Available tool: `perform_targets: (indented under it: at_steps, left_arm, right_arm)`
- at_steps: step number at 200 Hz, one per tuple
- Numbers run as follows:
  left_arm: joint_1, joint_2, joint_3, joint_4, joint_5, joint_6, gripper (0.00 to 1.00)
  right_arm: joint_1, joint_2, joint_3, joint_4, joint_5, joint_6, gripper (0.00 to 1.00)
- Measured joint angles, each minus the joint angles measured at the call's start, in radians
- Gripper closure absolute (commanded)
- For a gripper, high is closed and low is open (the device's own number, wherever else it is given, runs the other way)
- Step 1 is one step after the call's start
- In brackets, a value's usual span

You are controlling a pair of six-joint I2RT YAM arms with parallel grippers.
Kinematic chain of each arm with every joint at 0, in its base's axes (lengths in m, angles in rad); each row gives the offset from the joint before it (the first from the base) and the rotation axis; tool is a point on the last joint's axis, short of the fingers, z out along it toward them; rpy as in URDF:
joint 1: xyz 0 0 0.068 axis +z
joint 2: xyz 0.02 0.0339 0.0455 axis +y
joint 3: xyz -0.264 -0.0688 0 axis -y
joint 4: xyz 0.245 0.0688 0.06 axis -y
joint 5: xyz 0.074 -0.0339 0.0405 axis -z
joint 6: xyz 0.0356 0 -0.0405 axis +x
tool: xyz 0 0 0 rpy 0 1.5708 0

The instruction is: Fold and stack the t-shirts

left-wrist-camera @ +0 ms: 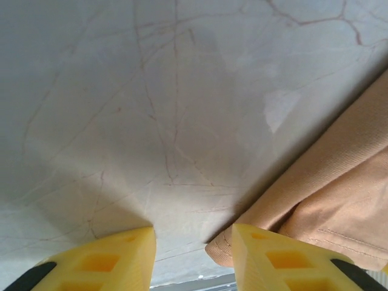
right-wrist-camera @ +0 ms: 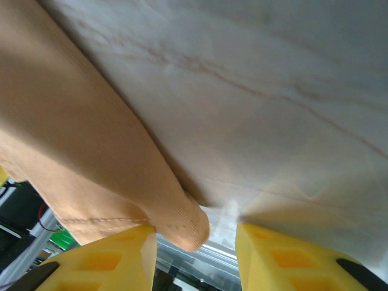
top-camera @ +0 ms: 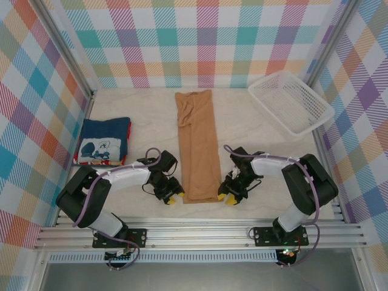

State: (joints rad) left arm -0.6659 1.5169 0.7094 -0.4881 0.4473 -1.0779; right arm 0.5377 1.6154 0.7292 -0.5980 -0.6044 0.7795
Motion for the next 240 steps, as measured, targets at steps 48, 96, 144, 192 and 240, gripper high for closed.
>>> perform_targets:
  at_steps: [48, 96, 144, 192, 240]
  left_arm:
    - [-0.04, -0.023, -0.003, 0.002, -0.063, -0.037, 0.63]
    - [-0.065, -0.013, 0.005, -0.003, -0.089, -0.061, 0.63]
    - [-0.117, -0.049, 0.006, 0.026, -0.142, -0.09, 0.62]
    - [-0.163, -0.124, -0.001, 0.152, -0.102, -0.111, 0.6]
    - [-0.163, -0.059, -0.013, 0.074, -0.103, -0.068, 0.62]
  right_arm:
    - [0.001, 0.018, 0.018, 0.046, 0.02, 0.044, 0.72]
    - [0.001, 0.029, 0.031, 0.044, 0.04, 0.043, 0.88]
    - [0.001, 0.03, 0.031, 0.044, 0.044, 0.043, 1.0]
    - [0.001, 0.04, 0.046, 0.026, 0.044, 0.043, 1.0]
    - [0.001, 0.051, 0.061, 0.003, 0.047, 0.035, 1.0]
